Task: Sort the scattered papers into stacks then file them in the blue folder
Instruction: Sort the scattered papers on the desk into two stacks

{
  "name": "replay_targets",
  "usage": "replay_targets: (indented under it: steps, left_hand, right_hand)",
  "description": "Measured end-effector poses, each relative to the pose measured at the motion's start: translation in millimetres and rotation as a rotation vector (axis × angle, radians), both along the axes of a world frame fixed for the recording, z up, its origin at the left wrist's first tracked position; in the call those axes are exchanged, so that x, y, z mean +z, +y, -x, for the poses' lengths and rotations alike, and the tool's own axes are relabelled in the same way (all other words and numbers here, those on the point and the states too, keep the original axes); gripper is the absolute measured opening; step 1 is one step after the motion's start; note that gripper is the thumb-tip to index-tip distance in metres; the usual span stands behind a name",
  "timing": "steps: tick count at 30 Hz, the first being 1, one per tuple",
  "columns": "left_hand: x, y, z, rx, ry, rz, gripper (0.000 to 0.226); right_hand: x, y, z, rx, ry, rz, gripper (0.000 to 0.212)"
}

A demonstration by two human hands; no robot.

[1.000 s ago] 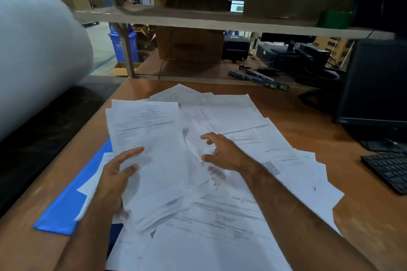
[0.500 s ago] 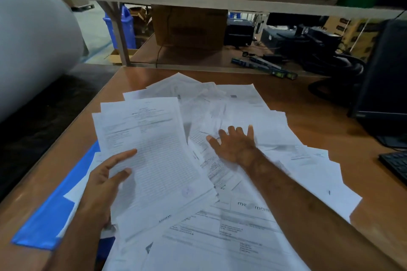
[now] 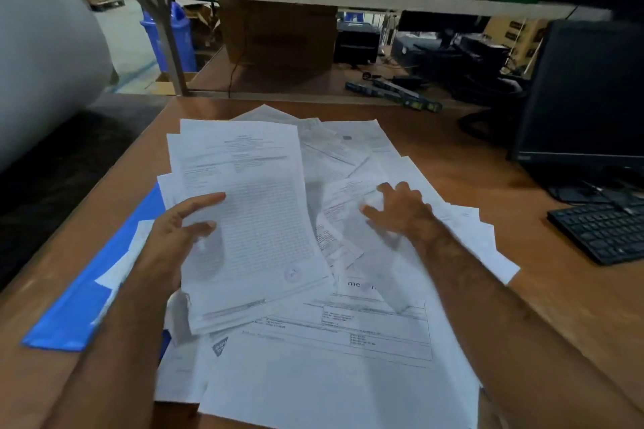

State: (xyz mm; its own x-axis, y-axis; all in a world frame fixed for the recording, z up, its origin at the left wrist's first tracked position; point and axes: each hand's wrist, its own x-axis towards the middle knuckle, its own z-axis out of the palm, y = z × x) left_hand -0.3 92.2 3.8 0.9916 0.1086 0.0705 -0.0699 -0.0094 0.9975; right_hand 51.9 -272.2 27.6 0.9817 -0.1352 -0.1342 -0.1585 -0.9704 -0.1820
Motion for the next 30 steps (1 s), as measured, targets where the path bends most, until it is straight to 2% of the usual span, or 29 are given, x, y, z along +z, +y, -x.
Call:
replay_targets:
  steps: [3,5,7,9,13,14,18,20,24,26,27,30]
  left_hand:
    - [-2,-17,-4,-0.075,0.010,0.013,0.052]
    - [-9,-27,-1,-0.109,0.019,-0.040,0.052]
    - [-17,-30,3,-0.066,0.022,-0.051,0.050]
    - [-20,-28,4,-0.007,0.037,-0.006,0.048]
    - [-20,-30,5,0.000,0.031,-0.029,0.047]
    - [-19,-32,6,0.001,0.030,-0.043,0.046]
    - [-13,-36,8,0.008,0.019,-0.044,0.046]
    - [-10,-39,8,0.005,0.010,-0.017,0.046]
    - [0,-48,12,-0.021,-0.026,-0.016,0.046]
    - [6,-53,15,-0.046,-0.063,-0.037,0.048]
    - [9,-55,17,-0.062,-0.075,-0.028,0.048]
    - [14,-53,22,-0.085,-0.073,0.043,0.049]
  right_hand:
    - [-5,-39,8,-0.007,0.174,-0.048,0.123]
    - [-9,-48,11,0.016,0.165,-0.029,0.131]
    - [-11,-49,6,0.014,0.122,-0.030,0.131]
    - [-14,-54,-2,-0.006,0.075,-0.122,0.119]
    - [-13,-67,-10,0.021,-0.105,-0.364,0.055]
    - [-7,-68,-11,0.049,-0.153,-0.384,0.046]
    - [33,-72,-2,0.220,-0.252,-0.442,0.042]
    - [60,-71,11,0.256,-0.237,-0.601,0.050]
    - [104,-62,43,0.398,-0.253,-1.294,0.062]
    - [111,-56,52,0.434,-0.241,-1.464,0.073]
    - [108,-53,54,0.423,-0.239,-1.394,0.078]
    - [81,-44,53,0.332,-0.267,-0.712,0.093]
